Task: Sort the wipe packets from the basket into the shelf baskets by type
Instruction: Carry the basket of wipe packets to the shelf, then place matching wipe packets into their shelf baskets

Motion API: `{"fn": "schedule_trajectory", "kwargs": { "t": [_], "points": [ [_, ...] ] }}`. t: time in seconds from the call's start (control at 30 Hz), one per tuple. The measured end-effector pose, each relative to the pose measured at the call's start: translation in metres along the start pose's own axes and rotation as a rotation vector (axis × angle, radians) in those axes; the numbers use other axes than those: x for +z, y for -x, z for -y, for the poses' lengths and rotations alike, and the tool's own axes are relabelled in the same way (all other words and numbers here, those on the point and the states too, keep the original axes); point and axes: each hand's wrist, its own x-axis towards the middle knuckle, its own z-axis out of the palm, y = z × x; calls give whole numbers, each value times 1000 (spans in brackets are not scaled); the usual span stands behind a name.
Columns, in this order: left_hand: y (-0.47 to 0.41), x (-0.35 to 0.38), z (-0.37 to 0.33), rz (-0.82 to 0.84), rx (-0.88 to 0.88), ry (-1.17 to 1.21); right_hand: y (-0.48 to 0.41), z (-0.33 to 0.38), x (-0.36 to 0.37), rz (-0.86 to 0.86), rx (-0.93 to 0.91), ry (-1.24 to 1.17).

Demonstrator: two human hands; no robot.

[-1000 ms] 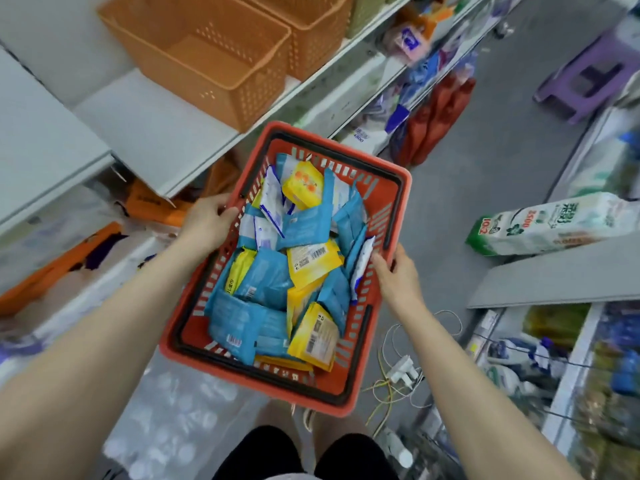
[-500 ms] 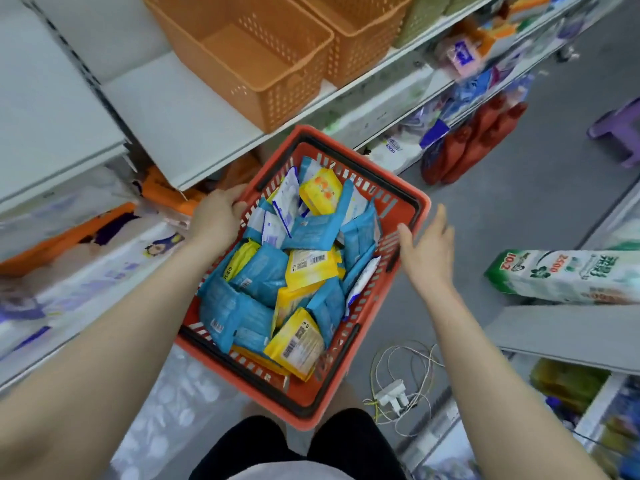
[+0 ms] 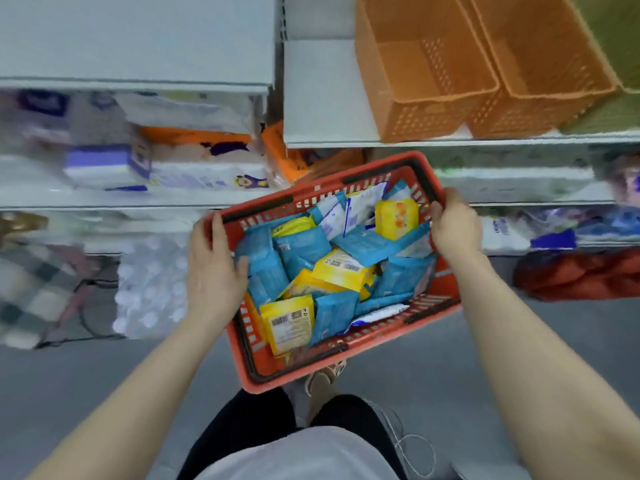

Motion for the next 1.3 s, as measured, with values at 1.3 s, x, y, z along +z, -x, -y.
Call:
{"fn": "schedule_trajectory", "kwargs": {
  "t": [1.3],
  "points": [
    [-13, 38, -120, 527, 455, -321, 64, 21, 7, 553, -565, 133]
  ]
}}
